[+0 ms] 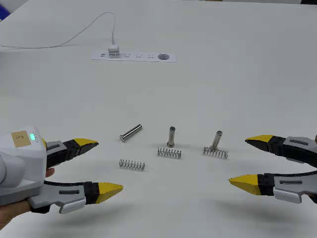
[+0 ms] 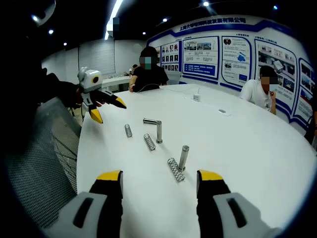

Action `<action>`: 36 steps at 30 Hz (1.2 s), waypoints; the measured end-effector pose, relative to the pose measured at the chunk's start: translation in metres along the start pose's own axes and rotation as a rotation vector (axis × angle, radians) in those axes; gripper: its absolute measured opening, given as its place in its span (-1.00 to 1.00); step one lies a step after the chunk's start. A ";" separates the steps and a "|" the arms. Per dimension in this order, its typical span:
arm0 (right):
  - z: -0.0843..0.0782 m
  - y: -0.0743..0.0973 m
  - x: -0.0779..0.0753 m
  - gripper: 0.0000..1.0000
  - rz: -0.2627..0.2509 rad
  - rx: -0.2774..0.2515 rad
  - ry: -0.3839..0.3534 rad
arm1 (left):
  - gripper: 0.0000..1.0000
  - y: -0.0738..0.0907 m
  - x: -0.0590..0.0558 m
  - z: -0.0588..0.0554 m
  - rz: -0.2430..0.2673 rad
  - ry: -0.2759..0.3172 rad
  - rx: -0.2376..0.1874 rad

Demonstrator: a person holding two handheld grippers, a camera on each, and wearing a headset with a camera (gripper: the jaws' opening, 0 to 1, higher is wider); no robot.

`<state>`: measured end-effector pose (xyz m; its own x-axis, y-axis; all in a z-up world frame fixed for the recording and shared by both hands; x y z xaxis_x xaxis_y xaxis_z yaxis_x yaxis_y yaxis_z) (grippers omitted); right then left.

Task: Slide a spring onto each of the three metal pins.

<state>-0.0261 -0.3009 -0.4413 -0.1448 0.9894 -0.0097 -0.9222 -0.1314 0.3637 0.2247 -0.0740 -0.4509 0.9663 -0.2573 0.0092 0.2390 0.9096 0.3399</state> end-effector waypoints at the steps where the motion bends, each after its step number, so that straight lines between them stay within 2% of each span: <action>1: 0.000 0.000 0.000 0.23 0.000 0.000 -0.001 | 0.32 0.000 0.000 0.000 0.000 0.001 -0.001; 20: -0.002 0.000 0.002 0.23 -0.005 0.007 -0.017 | 0.29 -0.002 0.004 0.002 0.002 0.012 -0.006; 27: -0.001 -0.001 0.005 0.22 -0.008 0.005 -0.021 | 0.23 -0.005 0.015 0.009 0.010 0.005 -0.005; 36: -0.004 0.000 0.006 0.22 -0.012 0.015 -0.027 | 0.14 -0.020 0.030 0.021 -0.005 -0.032 0.009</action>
<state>-0.0286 -0.2948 -0.4447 -0.1239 0.9922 0.0105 -0.9182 -0.1187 0.3778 0.2473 -0.1071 -0.4382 0.9614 -0.2727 0.0372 0.2432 0.9051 0.3488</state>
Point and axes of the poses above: the centre of the closed fingertips' face, and the gripper's own axes: y roughly backward along the fingers, x roughly to its left, z roughly out of its top, the point moved 8 cm from there along y, roughly backward along the fingers, and after that the axes turned 8 degrees about -x, right-handed, at the moved point
